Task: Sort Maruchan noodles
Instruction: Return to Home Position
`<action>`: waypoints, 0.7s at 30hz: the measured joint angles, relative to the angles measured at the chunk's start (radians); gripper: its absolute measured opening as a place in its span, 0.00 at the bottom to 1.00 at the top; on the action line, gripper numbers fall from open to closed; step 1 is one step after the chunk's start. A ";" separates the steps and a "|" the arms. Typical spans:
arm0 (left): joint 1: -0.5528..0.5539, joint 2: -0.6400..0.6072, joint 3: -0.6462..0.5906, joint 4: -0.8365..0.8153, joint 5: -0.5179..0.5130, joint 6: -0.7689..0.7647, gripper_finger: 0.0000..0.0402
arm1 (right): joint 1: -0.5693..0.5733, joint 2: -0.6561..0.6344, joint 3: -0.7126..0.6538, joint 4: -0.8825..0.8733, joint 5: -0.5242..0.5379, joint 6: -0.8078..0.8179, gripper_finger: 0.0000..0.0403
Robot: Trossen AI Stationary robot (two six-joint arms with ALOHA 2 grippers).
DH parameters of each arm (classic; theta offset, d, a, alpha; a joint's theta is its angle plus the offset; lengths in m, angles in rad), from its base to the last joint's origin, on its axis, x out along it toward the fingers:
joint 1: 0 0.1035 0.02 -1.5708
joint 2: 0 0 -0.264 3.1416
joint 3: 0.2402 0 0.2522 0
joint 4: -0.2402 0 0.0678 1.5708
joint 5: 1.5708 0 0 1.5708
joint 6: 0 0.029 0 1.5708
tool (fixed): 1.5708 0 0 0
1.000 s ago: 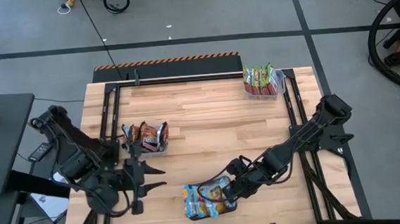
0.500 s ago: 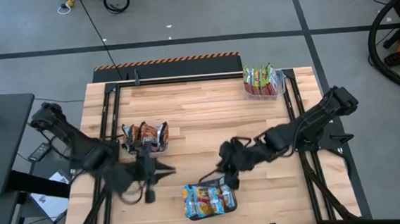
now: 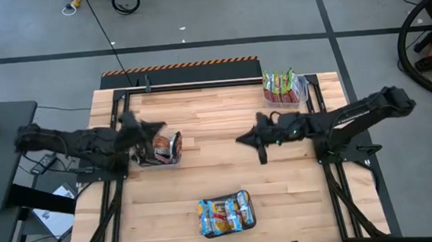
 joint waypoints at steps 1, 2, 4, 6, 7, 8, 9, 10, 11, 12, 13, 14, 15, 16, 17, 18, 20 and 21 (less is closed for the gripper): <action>0.017 -0.047 -0.029 -0.033 -0.064 0.000 0.03 | -0.026 -0.028 -0.042 0.011 0.009 -0.065 0.03; 0.031 -0.091 -0.054 -0.079 -0.121 -0.002 0.03 | -0.047 -0.056 -0.076 0.000 0.025 -0.116 0.04; 0.050 -0.162 -0.084 -0.189 -0.208 0.001 0.04 | -0.074 -0.108 -0.129 -0.002 0.059 -0.144 0.07; 0.061 -0.212 -0.099 -0.297 -0.246 -0.036 0.05 | -0.093 -0.168 -0.175 0.004 0.055 -0.137 0.09; 0.063 -0.230 -0.099 -0.323 -0.241 -0.120 0.05 | -0.101 -0.191 -0.195 0.024 0.055 -0.155 0.10; 0.063 -0.250 -0.099 -0.344 -0.233 -0.196 0.05 | -0.107 -0.212 -0.213 0.044 0.061 -0.176 0.10; 0.063 -0.262 -0.099 -0.358 -0.230 -0.241 0.05 | -0.110 -0.236 -0.237 0.058 0.080 -0.198 0.10; 0.062 -0.268 -0.099 -0.355 -0.225 -0.243 0.05 | -0.110 -0.262 -0.263 0.075 0.098 -0.231 0.10; 0.059 -0.274 -0.098 -0.349 -0.208 -0.209 0.05 | -0.110 -0.287 -0.292 0.103 0.103 -0.270 0.10; 0.052 -0.283 -0.098 -0.355 -0.164 -0.148 0.05 | -0.108 -0.310 -0.327 0.146 0.100 -0.305 0.10; 0.044 -0.289 -0.100 -0.358 -0.105 -0.077 0.05 | -0.108 -0.336 -0.365 0.188 0.079 -0.323 0.10; 0.037 -0.297 -0.099 -0.353 -0.043 -0.021 0.05 | -0.110 -0.366 -0.407 0.234 0.050 -0.326 0.10; 0.032 -0.305 -0.100 -0.344 0.021 0.027 0.05 | -0.115 -0.396 -0.448 0.281 0.020 -0.326 0.10; 0.027 -0.318 -0.104 -0.324 0.084 0.070 0.05 | -0.119 -0.429 -0.488 0.328 -0.009 -0.324 0.10; 0.024 -0.337 -0.117 -0.280 0.143 0.108 0.05 | -0.121 -0.467 -0.529 0.366 -0.032 -0.317 0.10; 0.022 -0.357 -0.138 -0.218 0.193 0.144 0.05 | -0.122 -0.508 -0.570 0.404 -0.050 -0.311 0.10; 0.027 -0.401 -0.200 -0.042 0.241 0.205 0.05 | -0.122 -0.591 -0.649 0.460 -0.065 -0.309 0.10; 0.031 -0.422 -0.237 0.042 0.252 0.218 0.05 | -0.122 -0.638 -0.685 0.482 -0.065 -0.307 0.10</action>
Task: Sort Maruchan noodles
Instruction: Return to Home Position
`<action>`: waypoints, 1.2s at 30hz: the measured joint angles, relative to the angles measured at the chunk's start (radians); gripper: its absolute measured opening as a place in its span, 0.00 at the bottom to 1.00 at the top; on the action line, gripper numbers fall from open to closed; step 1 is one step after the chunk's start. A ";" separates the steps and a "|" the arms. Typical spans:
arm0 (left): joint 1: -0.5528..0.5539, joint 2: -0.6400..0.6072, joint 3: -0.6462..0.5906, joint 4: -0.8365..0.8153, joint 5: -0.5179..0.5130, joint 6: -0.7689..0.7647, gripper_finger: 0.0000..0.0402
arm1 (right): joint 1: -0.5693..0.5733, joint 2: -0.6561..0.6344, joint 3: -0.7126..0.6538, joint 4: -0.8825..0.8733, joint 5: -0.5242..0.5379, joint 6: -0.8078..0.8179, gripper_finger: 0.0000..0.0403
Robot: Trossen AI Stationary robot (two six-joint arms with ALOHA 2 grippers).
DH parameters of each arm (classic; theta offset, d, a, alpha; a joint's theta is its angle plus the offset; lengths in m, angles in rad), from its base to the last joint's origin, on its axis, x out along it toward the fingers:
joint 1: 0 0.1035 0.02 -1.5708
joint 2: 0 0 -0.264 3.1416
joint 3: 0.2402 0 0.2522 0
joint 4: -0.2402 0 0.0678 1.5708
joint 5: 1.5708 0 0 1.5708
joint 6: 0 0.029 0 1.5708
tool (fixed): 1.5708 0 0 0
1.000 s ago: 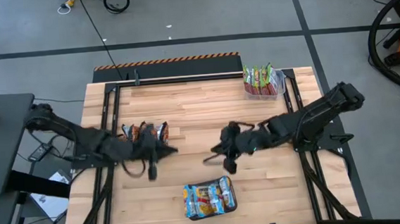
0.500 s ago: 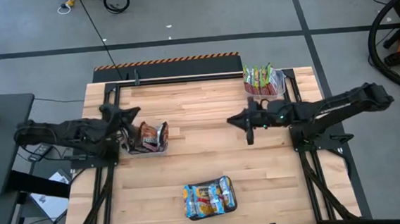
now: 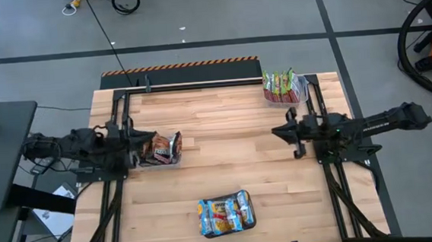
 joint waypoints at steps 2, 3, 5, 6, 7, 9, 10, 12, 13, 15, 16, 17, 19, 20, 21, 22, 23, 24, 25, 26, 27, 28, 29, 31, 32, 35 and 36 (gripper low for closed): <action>0.009 -0.049 -0.068 0.088 0.005 0.011 0.05 | 0.000 -0.097 -0.076 0.054 0.004 0.014 0.10; 0.012 -0.075 -0.094 0.096 0.014 0.007 0.05 | 0.000 -0.145 -0.080 0.009 0.005 0.015 0.10; 0.013 -0.136 -0.141 0.075 0.045 -0.009 0.05 | 0.001 -0.229 -0.080 -0.086 0.007 0.009 0.11; 0.016 -0.167 -0.162 0.066 0.075 -0.008 0.05 | 0.001 -0.261 -0.082 -0.131 0.008 0.006 0.11; 0.016 -0.206 -0.180 0.061 0.099 -0.008 0.05 | 0.001 -0.289 -0.082 -0.159 0.007 0.006 0.11; 0.016 -0.246 -0.206 0.077 0.128 -0.029 0.05 | 0.001 -0.339 -0.082 -0.174 0.001 -0.001 0.10; 0.016 -0.244 -0.206 0.080 0.144 -0.041 0.05 | 0.001 -0.363 -0.082 -0.173 0.000 -0.007 0.10; 0.018 -0.238 -0.214 0.060 0.233 -0.055 0.05 | 0.000 -0.402 -0.082 -0.193 0.016 -0.025 0.10; 0.021 -0.234 -0.226 0.074 0.272 -0.073 0.05 | -0.001 -0.423 -0.082 -0.232 0.046 -0.037 0.10; 0.030 -0.245 -0.276 0.093 0.344 -0.121 0.05 | -0.002 -0.453 -0.082 -0.325 0.109 -0.065 0.10; 0.035 -0.243 -0.306 0.131 0.386 -0.138 0.05 | -0.002 -0.460 -0.082 -0.379 0.125 -0.055 0.10; 0.040 -0.241 -0.334 0.171 0.413 -0.139 0.05 | -0.002 -0.461 -0.082 -0.435 0.137 -0.035 0.10; 0.050 -0.243 -0.393 0.211 0.422 -0.133 0.05 | -0.002 -0.459 -0.082 -0.488 0.144 0.000 0.11; 0.058 -0.244 -0.394 0.142 0.408 -0.109 0.05 | -0.001 -0.459 -0.082 -0.507 0.143 0.013 0.11; 0.063 -0.238 -0.394 0.107 0.406 -0.079 0.05 | -0.001 -0.455 -0.082 -0.518 0.142 0.021 0.11; 0.065 -0.235 -0.394 0.101 0.407 -0.040 0.05 | -0.001 -0.453 -0.082 -0.535 0.140 0.022 0.11; 0.068 -0.235 -0.393 0.094 0.406 -0.010 0.05 | -0.001 -0.451 -0.082 -0.539 0.140 0.021 0.11; 0.068 -0.235 -0.393 0.090 0.401 0.009 0.05 | -0.001 -0.449 -0.082 -0.532 0.140 0.022 0.11; 0.068 -0.232 -0.393 0.085 0.388 0.024 0.05 | -0.001 -0.449 -0.082 -0.530 0.140 0.022 0.11; 0.068 -0.229 -0.393 0.085 0.377 0.042 0.05 | -0.001 -0.449 -0.082 -0.531 0.140 0.022 0.11; 0.068 -0.227 -0.393 0.087 0.371 0.046 0.05 | -0.001 -0.449 -0.082 -0.532 0.140 0.022 0.11; 0.068 -0.227 -0.393 0.093 0.367 0.044 0.05 | -0.001 -0.448 -0.082 -0.530 0.140 0.022 0.11; 0.068 -0.227 -0.394 0.099 0.364 0.037 0.05 | -0.001 -0.449 -0.082 -0.530 0.139 0.022 0.11; 0.068 -0.227 -0.394 0.109 0.362 0.022 0.05 | -0.001 -0.448 -0.082 -0.530 0.139 0.022 0.11; 0.068 -0.227 -0.394 0.114 0.362 0.014 0.05 | -0.001 -0.448 -0.082 -0.530 0.139 0.022 0.11; 0.068 -0.227 -0.394 0.115 0.361 0.015 0.05 | -0.001 -0.448 -0.082 -0.530 0.139 0.022 0.11; 0.068 -0.227 -0.394 0.115 0.361 0.015 0.05 | -0.001 -0.448 -0.082 -0.530 0.139 0.022 0.11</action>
